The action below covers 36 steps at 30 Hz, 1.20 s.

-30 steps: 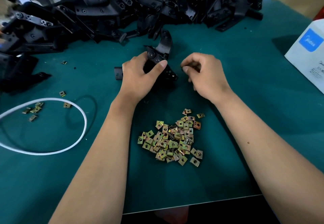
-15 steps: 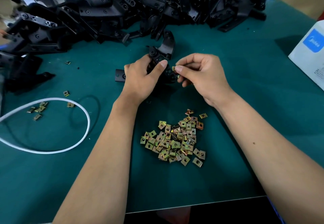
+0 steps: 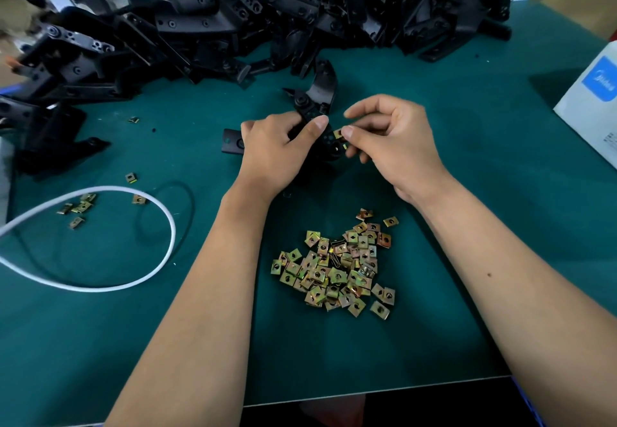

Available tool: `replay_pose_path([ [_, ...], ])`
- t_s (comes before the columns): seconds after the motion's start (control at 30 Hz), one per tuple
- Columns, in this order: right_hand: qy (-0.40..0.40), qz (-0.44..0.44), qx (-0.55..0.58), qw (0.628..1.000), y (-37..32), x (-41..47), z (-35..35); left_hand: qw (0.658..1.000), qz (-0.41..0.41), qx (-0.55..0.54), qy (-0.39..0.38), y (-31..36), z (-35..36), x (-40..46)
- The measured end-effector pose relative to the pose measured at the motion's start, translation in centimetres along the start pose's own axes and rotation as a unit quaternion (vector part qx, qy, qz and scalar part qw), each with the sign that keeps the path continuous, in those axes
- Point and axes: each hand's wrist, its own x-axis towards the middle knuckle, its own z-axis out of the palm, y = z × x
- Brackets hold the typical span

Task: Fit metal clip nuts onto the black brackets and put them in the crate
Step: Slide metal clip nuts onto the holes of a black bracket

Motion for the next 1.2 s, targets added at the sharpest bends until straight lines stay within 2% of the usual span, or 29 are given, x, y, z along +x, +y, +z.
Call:
replay_pose_path([
  [0.27, -0.015, 0.015, 0.004, 1.0, -0.2, 0.0, -0.4, 0.999, 0.038, 0.034, 0.01, 0.0, 0.1, 0.0],
  [0.63, -0.016, 0.0, -0.004, 1.0, -0.2, -0.4, 0.4, 0.997, 0.035, 0.068, 0.028, 0.6, 0.6, 0.0],
  [0.77, -0.017, -0.061, -0.092, 0.994, -0.3, -0.4, 0.4, 0.997, 0.018, 0.061, 0.035, 0.8, 0.7, 0.0],
  [0.87, -0.009, -0.125, -0.195, 0.973, -0.5, -0.5, 0.6, 0.997, 0.0, 0.062, 0.041, 0.9, 0.8, 0.0],
  [0.97, -0.01, -0.147, -0.244, 0.958, -0.7, -0.5, 0.6, 0.997, -0.012, 0.059, 0.042, 0.9, 0.8, 0.0],
  [1.1, -0.026, -0.078, -0.19, 0.978, -0.4, 0.0, -0.3, 0.997, -0.06, 0.032, 0.034, 0.6, 0.7, 0.1],
  [1.2, 0.019, -0.056, -0.243, 0.968, 0.1, 0.3, -1.1, 0.995, -0.089, 0.024, 0.046, 0.3, 0.5, 0.1],
])
